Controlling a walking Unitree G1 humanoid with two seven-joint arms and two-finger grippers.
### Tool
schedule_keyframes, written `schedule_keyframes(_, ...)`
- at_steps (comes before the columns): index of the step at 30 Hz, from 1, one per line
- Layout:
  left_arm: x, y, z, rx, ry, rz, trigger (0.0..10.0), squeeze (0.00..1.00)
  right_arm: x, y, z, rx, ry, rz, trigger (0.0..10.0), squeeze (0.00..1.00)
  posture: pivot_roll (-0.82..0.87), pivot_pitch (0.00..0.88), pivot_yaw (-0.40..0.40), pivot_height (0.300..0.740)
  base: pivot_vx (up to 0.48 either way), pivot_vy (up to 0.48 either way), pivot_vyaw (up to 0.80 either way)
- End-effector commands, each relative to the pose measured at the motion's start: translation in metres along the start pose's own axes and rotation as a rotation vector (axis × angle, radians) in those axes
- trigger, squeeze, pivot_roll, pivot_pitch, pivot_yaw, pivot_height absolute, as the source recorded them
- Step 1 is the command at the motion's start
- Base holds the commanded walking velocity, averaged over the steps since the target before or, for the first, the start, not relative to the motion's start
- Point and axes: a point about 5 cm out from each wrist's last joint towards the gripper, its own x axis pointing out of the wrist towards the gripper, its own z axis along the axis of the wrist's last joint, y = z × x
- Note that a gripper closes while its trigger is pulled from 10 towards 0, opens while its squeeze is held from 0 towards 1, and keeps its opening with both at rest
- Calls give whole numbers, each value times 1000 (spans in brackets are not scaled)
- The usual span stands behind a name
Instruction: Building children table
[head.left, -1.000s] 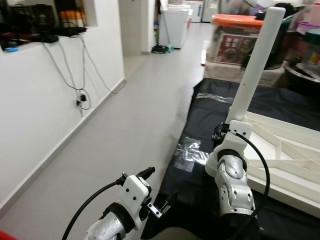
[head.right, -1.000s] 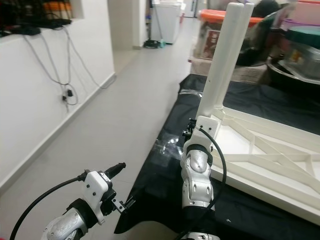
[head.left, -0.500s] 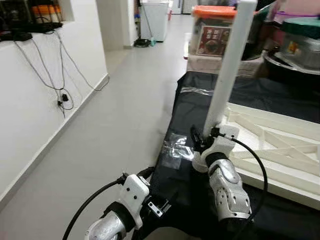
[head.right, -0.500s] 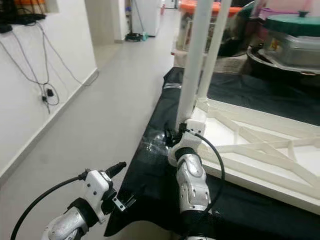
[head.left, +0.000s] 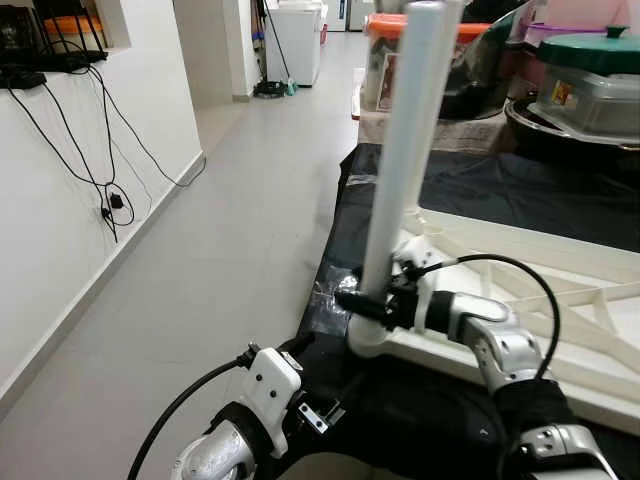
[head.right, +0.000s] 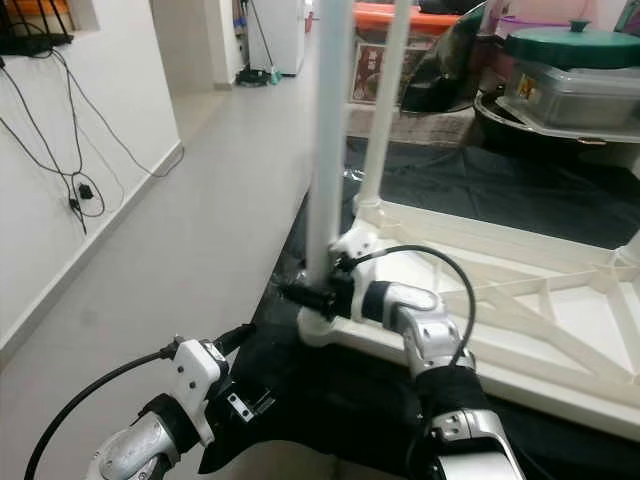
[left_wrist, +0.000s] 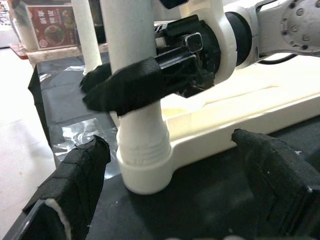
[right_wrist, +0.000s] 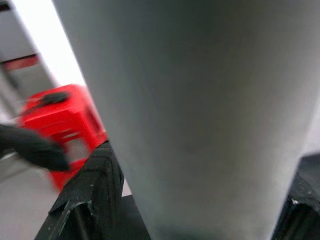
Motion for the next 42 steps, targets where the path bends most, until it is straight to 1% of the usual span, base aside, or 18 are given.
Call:
schedule_keyframes(1, 0, 0, -3, -12, 15, 0, 10000, 0, 10, 5, -1, 21, 12, 97, 10000, 0, 93, 4, -35, 740, 0, 0, 0)
schedule_keyframes(6, 0, 0, -3, -11, 15, 1, 10000, 0, 12, 4, 2, 9, 21, 123, 10000, 0, 93, 4, -35, 740, 0, 0, 0)
schedule_keyframes(7, 0, 0, -3, -11, 15, 2, 10000, 0, 15, 2, 3, 2, 26, 129, 4863, 0, 93, 5, -36, 740, 0, 0, 0)
schedule_keyframes(8, 0, 0, -3, -11, 15, 2, 10000, 0, 15, 2, 3, 2, 26, 129, 4863, 0, 93, 5, -36, 740, 0, 0, 0)
schedule_keyframes(9, 0, 0, -3, -11, 15, 3, 10000, 0, 17, -2, 4, -8, 31, 108, 0, 0, 95, 4, -37, 740, 0, 0, 0)
schedule_keyframes(17, 0, -1, -4, -14, 15, 3, 10000, 0, 21, -10, 0, -6, -20, -102, 0, 0, 91, 1, -38, 740, 0, 0, 0)
schedule_keyframes(18, 0, -1, -4, -15, 16, 1, 10000, 0, 20, -17, -2, 23, -66, -281, 0, 0, 89, 1, -38, 740, 0, 0, 0)
schedule_keyframes(21, 0, -1, -4, -15, 16, 1, 10000, 0, 20, -17, -2, 23, -66, -281, 0, 0, 89, 1, -38, 740, 0, 0, 0)
schedule_keyframes(22, -1, -1, -4, -18, 18, -4, 10000, 0, 0, -29, -6, 62, -135, -815, 0, 0, 78, 0, -30, 740, 0, 0, 0)
schedule_keyframes(23, -1, -1, -4, -18, 18, -4, 10000, 0, 0, -29, -6, 62, -135, -815, 0, 0, 78, 0, -30, 740, 0, 0, 0)
schedule_keyframes(24, -1, -1, -5, -18, 20, -7, 10000, 0, -15, -29, -9, 82, -152, -1071, 0, 0, 78, 0, -31, 740, 0, 0, 0)
schedule_keyframes(25, -1, -1, -5, -18, 20, -7, 10000, 0, -15, -29, -9, 82, -152, -1071, 0, 0, 78, 0, -31, 740, 0, 0, 0)
schedule_keyframes(26, -1, -1, -5, -19, 21, -9, 10000, 0, -27, -25, -12, 100, -171, -1237, 0, 0, 77, 0, -31, 740, 0, 0, 0)
schedule_keyframes(28, -1, -1, -5, -19, 22, -11, 10000, 0, -34, -19, -15, 122, -183, -1348, 0, 0, 76, 0, -32, 740, 0, 0, 0)
schedule_keyframes(37, -1, -2, -5, -17, 21, -6, 10000, 0, -36, -1, -28, 235, -195, -1544, 0, 0, 81, 0, -40, 740, 0, 0, 0)
schedule_keyframes(38, -1, -2, -5, -18, 21, -7, 10000, 0, -30, 2, -30, 275, -221, -1528, 1608, 0, 76, 0, -39, 740, 0, 0, 0)
schedule_keyframes(41, -1, -2, -6, -19, 21, -7, 10000, 0, -25, 3, -30, 299, -240, -1513, 1608, 0, 76, 0, -39, 740, 0, 0, 0)
schedule_keyframes(42, -1, -2, -6, -21, 22, -9, 10000, 0, -18, 4, -22, 243, -291, -1433, 10000, 1000, 73, 0, -33, 740, 0, 0, 0)
